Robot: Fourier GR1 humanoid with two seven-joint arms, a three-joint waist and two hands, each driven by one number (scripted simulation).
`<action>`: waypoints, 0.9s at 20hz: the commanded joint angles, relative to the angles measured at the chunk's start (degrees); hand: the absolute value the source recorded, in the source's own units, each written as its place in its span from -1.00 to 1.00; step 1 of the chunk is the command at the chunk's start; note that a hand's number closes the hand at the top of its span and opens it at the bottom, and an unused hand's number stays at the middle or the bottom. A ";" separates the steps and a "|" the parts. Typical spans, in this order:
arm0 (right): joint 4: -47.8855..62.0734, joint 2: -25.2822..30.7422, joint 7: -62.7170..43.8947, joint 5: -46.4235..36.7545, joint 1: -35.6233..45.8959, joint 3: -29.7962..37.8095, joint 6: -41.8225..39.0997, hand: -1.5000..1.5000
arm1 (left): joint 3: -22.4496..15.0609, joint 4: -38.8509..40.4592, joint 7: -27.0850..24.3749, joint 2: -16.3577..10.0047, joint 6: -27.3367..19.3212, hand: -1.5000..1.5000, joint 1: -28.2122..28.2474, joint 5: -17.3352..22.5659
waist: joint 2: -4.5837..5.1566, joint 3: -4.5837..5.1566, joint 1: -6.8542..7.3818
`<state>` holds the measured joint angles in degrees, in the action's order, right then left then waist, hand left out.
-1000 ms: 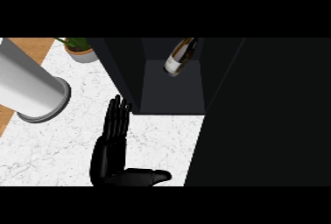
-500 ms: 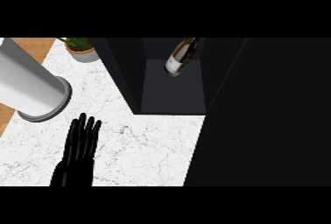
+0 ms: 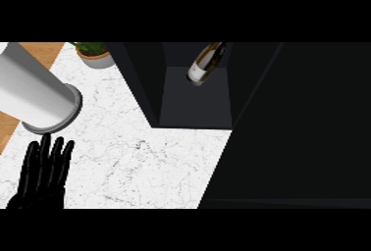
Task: Pick up the wine, place it into the cabinet and close the cabinet
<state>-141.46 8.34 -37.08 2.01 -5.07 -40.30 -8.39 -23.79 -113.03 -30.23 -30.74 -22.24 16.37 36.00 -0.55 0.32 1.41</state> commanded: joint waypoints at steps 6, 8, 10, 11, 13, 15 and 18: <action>7.67 -8.12 -3.71 -2.12 17.30 -12.79 14.26 1.00 | 8.29 -2.36 -1.54 -5.55 9.16 -1.00 6.97 6.67 | 0.21 0.02 1.42; 6.98 -8.17 -4.80 -2.88 21.20 -13.89 19.48 1.00 | 12.11 -2.12 -1.41 -7.12 11.62 -1.00 7.73 9.31 | 0.11 0.00 0.91; 11.06 -8.11 -3.93 -1.49 26.64 -11.76 22.17 1.00 | 13.16 -1.50 -1.77 -7.70 14.09 -1.00 8.07 10.50 | 0.30 0.06 1.70; 14.39 -8.08 -1.71 -1.04 28.37 -11.30 23.07 1.00 | 13.15 -0.49 -2.17 -8.29 15.10 -1.00 8.17 9.93 | 0.44 0.13 2.52; 15.42 -8.04 -4.21 0.04 33.52 -10.86 26.09 1.00 | 14.12 -1.57 -1.24 -8.76 15.18 -1.00 7.67 10.53 | 0.39 0.06 1.83; 19.26 -8.00 -3.17 3.67 37.44 -7.27 27.08 1.00 | 16.51 -1.12 -0.15 -10.48 18.08 -1.00 8.19 13.24 | 0.74 0.02 2.44; 26.04 -8.13 -2.67 6.75 45.86 -5.93 31.71 1.00 | 18.83 -0.24 -0.41 -10.72 19.08 -1.00 7.89 14.45 | 0.74 0.03 2.87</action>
<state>-124.41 3.32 -40.50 5.99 30.63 -47.18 18.53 -7.98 -114.48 -31.08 -40.27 -5.61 24.70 48.15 -0.04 0.32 3.75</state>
